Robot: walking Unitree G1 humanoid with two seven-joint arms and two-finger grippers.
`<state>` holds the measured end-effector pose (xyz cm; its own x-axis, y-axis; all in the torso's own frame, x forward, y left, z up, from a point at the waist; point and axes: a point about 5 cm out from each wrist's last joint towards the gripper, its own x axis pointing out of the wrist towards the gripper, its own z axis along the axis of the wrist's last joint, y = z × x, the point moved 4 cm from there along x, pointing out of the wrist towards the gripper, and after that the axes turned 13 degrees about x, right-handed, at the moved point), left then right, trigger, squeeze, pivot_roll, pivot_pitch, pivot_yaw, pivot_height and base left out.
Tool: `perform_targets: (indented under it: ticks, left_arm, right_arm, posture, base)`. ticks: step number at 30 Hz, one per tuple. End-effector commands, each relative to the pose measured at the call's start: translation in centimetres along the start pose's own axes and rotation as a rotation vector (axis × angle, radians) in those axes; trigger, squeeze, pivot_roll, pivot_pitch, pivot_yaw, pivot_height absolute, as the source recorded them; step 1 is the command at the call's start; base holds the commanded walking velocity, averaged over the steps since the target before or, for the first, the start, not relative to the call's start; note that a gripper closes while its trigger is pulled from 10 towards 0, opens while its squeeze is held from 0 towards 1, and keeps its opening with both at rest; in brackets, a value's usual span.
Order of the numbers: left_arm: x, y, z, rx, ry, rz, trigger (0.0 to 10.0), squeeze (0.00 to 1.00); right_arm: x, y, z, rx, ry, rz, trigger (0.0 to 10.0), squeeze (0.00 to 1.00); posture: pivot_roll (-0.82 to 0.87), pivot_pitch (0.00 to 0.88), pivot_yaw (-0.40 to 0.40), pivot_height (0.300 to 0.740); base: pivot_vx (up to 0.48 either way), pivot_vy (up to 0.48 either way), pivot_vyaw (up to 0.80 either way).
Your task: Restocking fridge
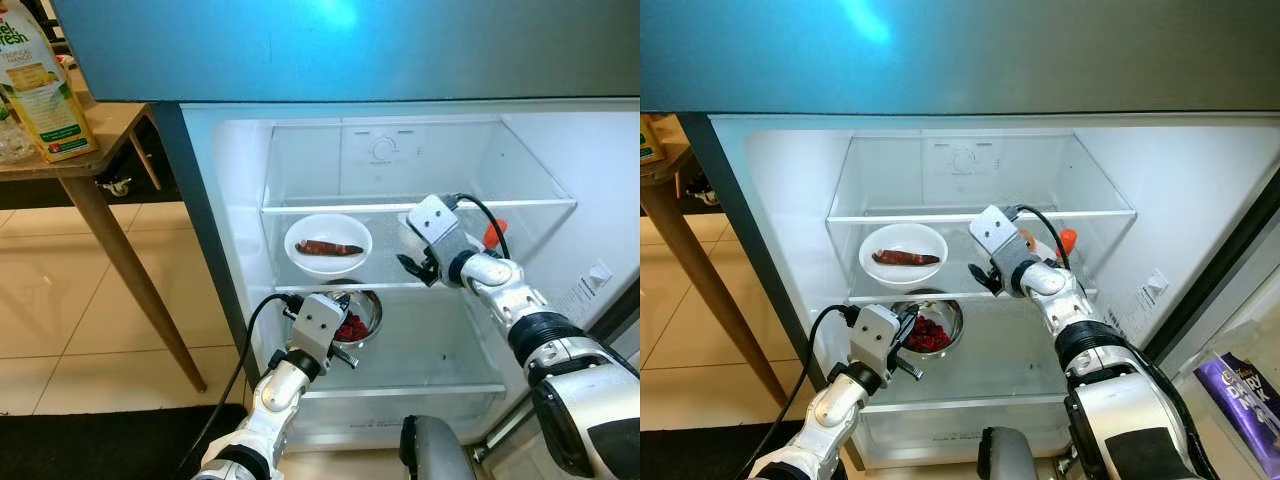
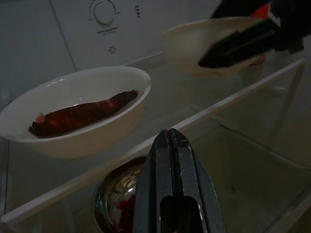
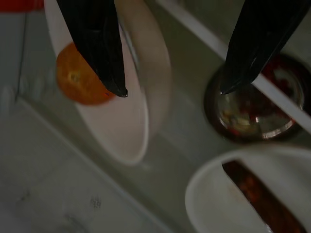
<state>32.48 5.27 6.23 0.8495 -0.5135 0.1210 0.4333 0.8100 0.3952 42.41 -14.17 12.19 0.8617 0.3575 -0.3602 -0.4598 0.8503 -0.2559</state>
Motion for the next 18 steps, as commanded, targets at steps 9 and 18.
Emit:
perform_targets:
  ticks: [9,18]
  left_arm:
    - [0.2,0.2,0.3,0.019,-0.014,-0.006,10.0,0.00]
    - [0.2,0.3,0.3,0.020,-0.014,-0.003,10.0,0.00]
  right_arm:
    - [-0.1,1.9,-3.2,-0.040,0.130,0.095,10.0,0.00]
    - [0.0,2.2,-4.1,-0.145,0.163,0.071,10.0,0.00]
  posture:
    - [-0.10,0.000,-0.026,0.550]
    - [-0.10,0.000,-0.026,0.550]
  base:
    - [0.000,0.000,0.00]
    - [0.000,0.000,0.00]
